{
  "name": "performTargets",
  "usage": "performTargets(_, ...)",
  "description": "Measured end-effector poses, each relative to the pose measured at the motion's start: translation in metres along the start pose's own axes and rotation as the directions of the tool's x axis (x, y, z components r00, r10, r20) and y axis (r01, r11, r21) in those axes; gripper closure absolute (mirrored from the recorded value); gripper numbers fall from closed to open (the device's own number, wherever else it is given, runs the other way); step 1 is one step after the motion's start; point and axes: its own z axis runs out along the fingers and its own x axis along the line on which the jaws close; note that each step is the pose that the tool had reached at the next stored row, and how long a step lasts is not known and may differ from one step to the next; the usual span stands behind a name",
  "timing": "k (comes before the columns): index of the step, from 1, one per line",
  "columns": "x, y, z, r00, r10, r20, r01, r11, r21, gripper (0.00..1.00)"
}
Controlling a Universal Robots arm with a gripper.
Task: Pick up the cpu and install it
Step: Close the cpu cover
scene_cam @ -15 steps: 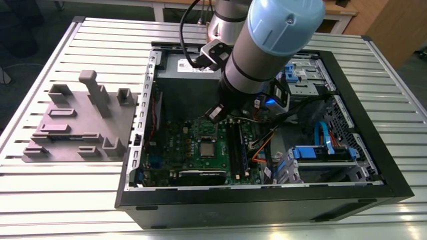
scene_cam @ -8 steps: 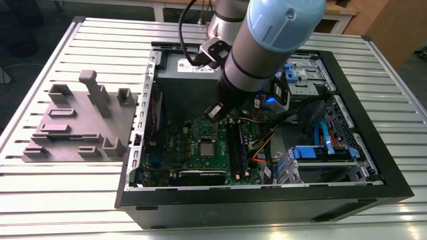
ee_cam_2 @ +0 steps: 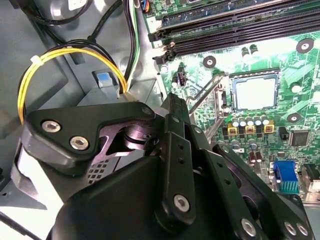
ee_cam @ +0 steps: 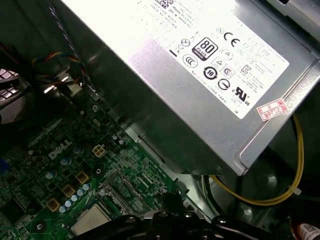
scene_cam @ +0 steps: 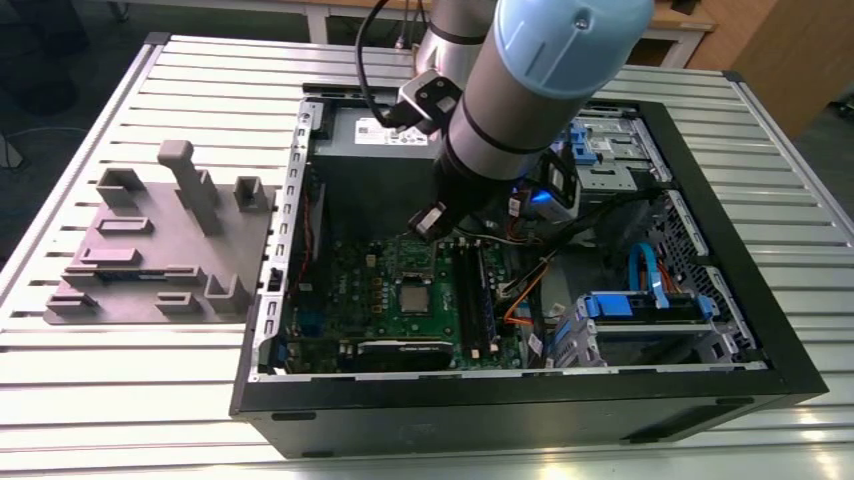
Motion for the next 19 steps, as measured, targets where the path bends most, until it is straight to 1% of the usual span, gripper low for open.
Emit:
performTargets(9, -0.0005, 0.0012, -0.0045, 1.0, 0.0, 0.0, 0.0, 1.0, 0.0, 0.89)
performTargets(13, 0.0002, 0.0009, -0.0055, 1.0, 0.0, -0.0004, 0.0, 1.0, 0.0002, 0.89)
performTargets(16, 0.0021, -0.0007, -0.0061, 1.0, -0.001, -0.0047, 0.001, 1.0, 0.0041, 0.89)
performTargets(19, 0.0058, -0.0037, -0.0072, 1.0, -0.001, -0.0073, 0.002, 1.0, 0.0065, 0.89)
